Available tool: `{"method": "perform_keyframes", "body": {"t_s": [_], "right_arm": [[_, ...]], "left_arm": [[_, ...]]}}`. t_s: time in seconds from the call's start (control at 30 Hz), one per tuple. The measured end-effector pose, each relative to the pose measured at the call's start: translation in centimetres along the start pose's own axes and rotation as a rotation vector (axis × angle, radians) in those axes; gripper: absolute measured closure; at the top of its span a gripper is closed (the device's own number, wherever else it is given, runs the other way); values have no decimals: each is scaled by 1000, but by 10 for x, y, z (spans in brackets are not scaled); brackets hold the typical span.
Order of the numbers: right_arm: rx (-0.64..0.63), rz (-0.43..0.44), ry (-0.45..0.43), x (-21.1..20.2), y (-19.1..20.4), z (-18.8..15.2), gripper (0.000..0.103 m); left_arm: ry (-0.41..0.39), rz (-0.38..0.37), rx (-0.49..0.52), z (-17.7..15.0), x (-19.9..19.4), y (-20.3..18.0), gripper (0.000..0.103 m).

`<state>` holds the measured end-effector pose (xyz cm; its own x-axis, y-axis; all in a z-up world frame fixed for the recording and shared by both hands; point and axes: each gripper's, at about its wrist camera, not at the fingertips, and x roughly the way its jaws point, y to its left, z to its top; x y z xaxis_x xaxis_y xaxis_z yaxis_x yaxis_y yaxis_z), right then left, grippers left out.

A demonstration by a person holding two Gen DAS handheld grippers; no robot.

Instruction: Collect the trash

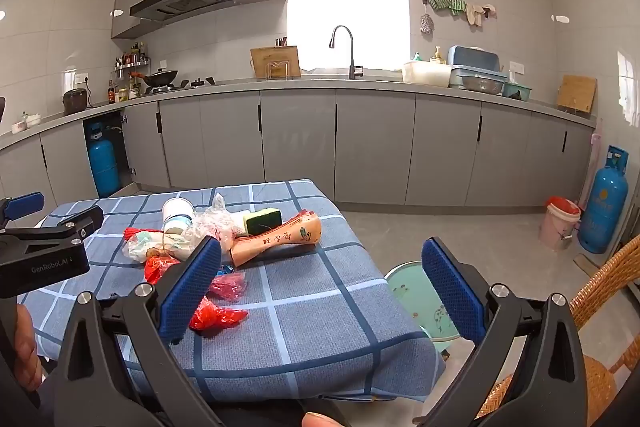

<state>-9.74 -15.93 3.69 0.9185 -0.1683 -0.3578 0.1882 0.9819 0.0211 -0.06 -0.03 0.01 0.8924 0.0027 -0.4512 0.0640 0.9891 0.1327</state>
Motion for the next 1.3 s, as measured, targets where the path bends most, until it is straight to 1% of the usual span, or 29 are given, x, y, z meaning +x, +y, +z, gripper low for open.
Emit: {"method": "perform_keyframes", "body": {"t_s": [0.27, 0.3, 0.43, 0.47, 1.3], "right_arm": [[-4, -1, -4, -1, 0, 0, 5], [-4, -1, -5, -1, 0, 0, 5], [-2, 0, -1, 0, -2, -1, 5], [-1, 0, -2, 0, -2, -1, 5], [5, 2, 1, 0, -6, -2, 5]], "left_arm": [[-2, -7, -18, 0, -4, 10, 4], [3, 6, 1, -4, 0, 2, 4], [1, 6, 2, -6, -1, 1, 4], [8, 5, -3, 0, 1, 2, 4], [-2, 15, -3, 1, 0, 5, 4]]}}
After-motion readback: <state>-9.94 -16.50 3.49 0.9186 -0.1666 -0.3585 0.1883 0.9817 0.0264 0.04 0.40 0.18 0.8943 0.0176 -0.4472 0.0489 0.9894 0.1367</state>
